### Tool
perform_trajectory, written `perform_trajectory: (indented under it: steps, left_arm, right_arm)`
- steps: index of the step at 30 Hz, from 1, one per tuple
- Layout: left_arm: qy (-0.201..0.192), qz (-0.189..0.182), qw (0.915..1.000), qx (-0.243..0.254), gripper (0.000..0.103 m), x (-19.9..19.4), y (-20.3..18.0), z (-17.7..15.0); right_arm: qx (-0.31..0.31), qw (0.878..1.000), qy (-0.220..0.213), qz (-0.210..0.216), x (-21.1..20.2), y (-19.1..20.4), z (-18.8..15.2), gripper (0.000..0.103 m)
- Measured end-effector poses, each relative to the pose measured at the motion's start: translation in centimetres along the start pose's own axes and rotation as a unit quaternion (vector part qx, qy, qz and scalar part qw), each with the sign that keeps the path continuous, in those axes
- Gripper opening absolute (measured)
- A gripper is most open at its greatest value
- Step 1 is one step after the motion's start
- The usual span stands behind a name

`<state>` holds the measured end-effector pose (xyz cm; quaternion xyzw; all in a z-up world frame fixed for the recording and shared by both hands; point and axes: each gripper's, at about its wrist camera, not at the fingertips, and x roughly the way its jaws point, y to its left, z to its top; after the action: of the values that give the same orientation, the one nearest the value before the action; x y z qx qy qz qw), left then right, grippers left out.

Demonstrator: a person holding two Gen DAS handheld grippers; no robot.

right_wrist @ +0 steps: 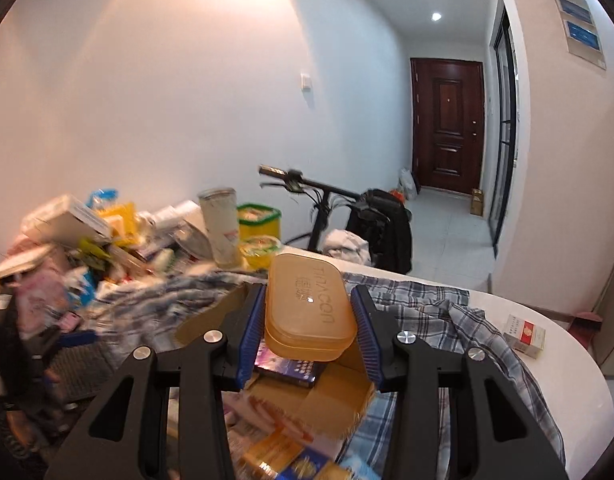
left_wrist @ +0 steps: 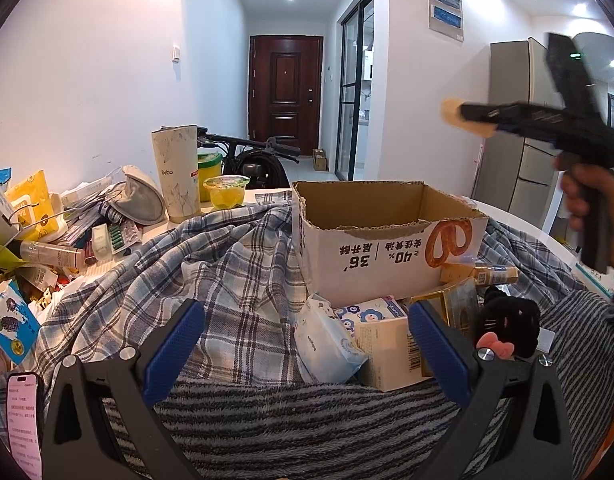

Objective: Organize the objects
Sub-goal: 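Lower the orange soap box into the cardboard box and open the right gripper, then withdraw the right gripper from the cardboard box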

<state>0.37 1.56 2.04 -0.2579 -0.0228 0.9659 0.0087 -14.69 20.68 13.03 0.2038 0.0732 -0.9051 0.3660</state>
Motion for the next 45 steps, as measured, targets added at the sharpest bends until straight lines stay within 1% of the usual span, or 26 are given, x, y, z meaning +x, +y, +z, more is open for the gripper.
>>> perform_trajectory:
  steps: [2, 4, 8, 12, 17, 26, 27, 29, 31, 37, 40, 42, 44, 45]
  left_arm:
    - [0.001, 0.000, 1.0000, 0.001, 0.103, 0.0, 0.0, 0.0]
    - [0.001, 0.000, 1.0000, 0.001, 0.103, -0.1, 0.0, 0.0]
    - [0.001, 0.000, 1.0000, 0.001, 0.103, 0.0, 0.0, 0.0]
    - [0.000, 0.000, 1.0000, 0.001, 0.103, -0.1, 0.0, 0.0]
    - [0.001, 0.000, 1.0000, 0.001, 0.103, -0.1, -0.1, 0.0]
    - [0.003, 0.000, 1.0000, 0.001, 0.103, 0.1, -0.4, 0.0]
    - [0.003, 0.000, 1.0000, 0.000, 0.103, 0.1, -0.5, 0.0]
    - [0.004, 0.000, 1.0000, 0.001, 0.103, 0.0, -0.5, -0.1]
    - [0.002, 0.000, 1.0000, 0.001, 0.103, 0.0, -0.6, -0.1]
    - [0.002, 0.000, 1.0000, 0.001, 0.103, -0.2, -0.5, -0.1]
    - [0.003, -0.001, 1.0000, 0.000, 0.103, -0.2, -0.5, -0.1]
    - [0.003, -0.001, 1.0000, -0.001, 0.103, -0.2, -0.5, -0.1]
    - [0.002, 0.000, 1.0000, 0.000, 0.103, -0.2, -0.5, -0.1]
    - [0.002, 0.000, 1.0000, 0.000, 0.103, -0.2, -0.6, -0.1]
  right_arm:
    - [-0.022, 0.999, 0.017, -0.036, 1.8, 0.2, -0.5, 0.042]
    - [-0.038, 0.997, 0.031, -0.063, 3.5, 0.3, -0.9, 0.042]
    - [-0.048, 0.993, 0.062, -0.083, 6.1, 0.0, -2.2, 0.042]
    - [-0.042, 0.992, 0.069, -0.095, 7.0, -0.7, -3.2, 0.042]
    - [-0.053, 0.990, 0.076, -0.105, 7.4, -0.9, -3.4, 0.042]
    - [-0.054, 0.989, 0.087, -0.103, 8.0, -1.2, -4.0, 0.043]
    - [-0.055, 0.989, 0.086, -0.104, 8.0, -1.3, -4.0, 0.046]
    - [-0.058, 0.988, 0.086, -0.116, 8.0, -1.3, -4.1, 0.078]
    - [-0.057, 0.988, 0.077, -0.125, 7.6, -1.4, -4.1, 0.088]
    - [-0.049, 0.989, 0.067, -0.122, 6.8, -1.4, -3.7, 0.089]
    - [-0.044, 0.990, 0.044, -0.124, 5.1, -1.0, -3.2, 0.089]
    - [-0.041, 0.992, 0.021, -0.121, 3.2, -0.7, -2.7, 0.093]
    - [-0.040, 0.993, -0.002, -0.114, 0.9, -0.1, -2.2, 0.103]
    - [-0.042, 0.993, -0.012, -0.110, -0.3, 0.2, -2.0, 0.103]
